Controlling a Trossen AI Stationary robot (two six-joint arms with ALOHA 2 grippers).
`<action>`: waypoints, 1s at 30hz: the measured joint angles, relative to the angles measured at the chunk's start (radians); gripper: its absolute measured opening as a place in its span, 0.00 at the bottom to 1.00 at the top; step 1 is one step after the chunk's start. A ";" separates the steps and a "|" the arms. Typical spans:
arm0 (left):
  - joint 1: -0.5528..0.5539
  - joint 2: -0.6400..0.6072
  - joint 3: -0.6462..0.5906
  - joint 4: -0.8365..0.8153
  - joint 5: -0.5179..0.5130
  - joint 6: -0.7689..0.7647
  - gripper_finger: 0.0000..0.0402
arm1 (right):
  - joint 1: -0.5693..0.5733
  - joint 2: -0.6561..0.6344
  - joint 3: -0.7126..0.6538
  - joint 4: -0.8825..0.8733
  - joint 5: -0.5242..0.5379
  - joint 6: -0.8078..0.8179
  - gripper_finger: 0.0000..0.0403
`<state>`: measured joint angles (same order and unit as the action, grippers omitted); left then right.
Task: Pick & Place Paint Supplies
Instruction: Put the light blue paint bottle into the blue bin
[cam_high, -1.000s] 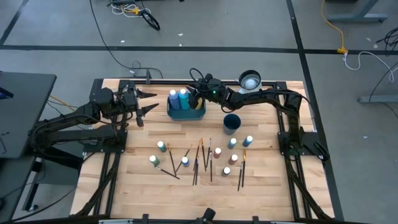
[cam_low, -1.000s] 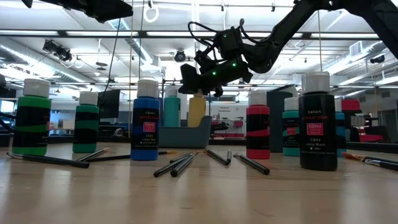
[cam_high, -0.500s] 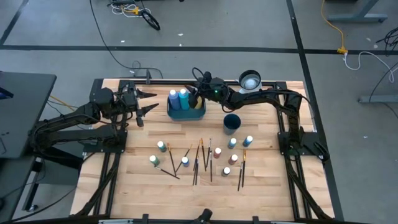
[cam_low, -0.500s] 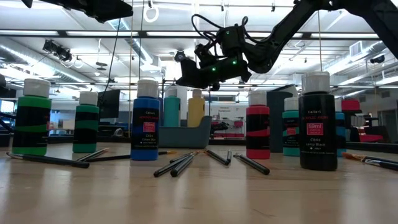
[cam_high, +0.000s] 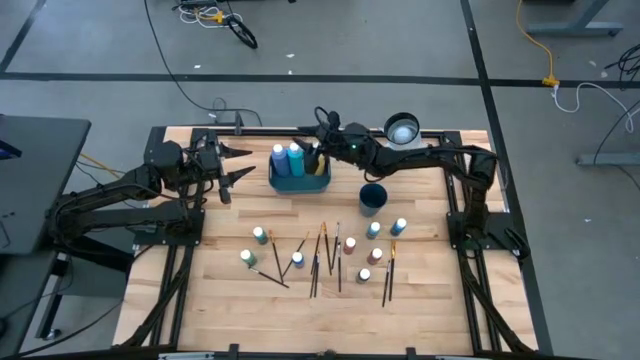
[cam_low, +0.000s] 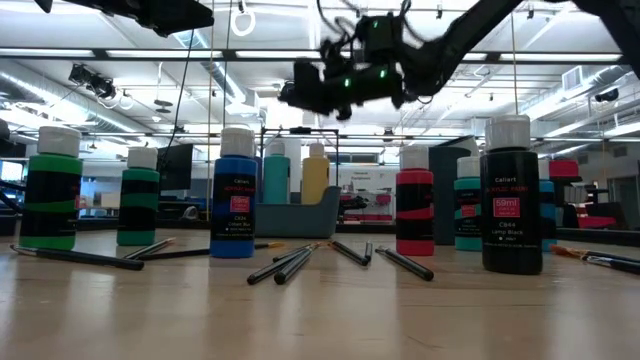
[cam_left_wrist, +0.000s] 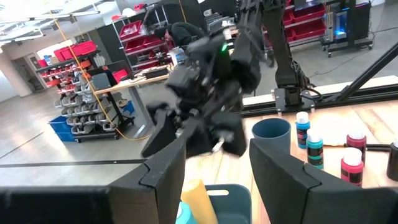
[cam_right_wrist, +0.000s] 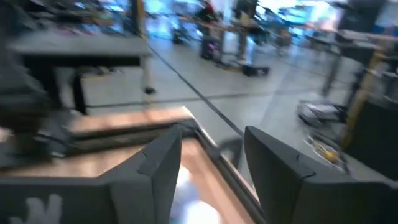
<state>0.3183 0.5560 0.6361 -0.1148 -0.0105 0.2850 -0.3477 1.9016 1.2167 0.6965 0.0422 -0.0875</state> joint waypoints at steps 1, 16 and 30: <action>0.000 0.000 0.000 0.000 0.000 0.000 0.47 | 0.011 -0.019 0.000 -0.010 -0.022 0.000 0.45; 0.000 0.000 0.000 0.000 0.000 0.000 0.47 | 0.255 -0.198 0.000 -0.373 -0.164 -0.005 0.37; 0.000 0.000 0.000 0.001 0.000 0.000 0.47 | 0.459 -0.199 0.000 -0.426 -0.164 0.005 0.34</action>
<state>0.3181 0.5561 0.6361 -0.1141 -0.0105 0.2848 0.1109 1.7027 1.2171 0.2707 -0.1218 -0.0821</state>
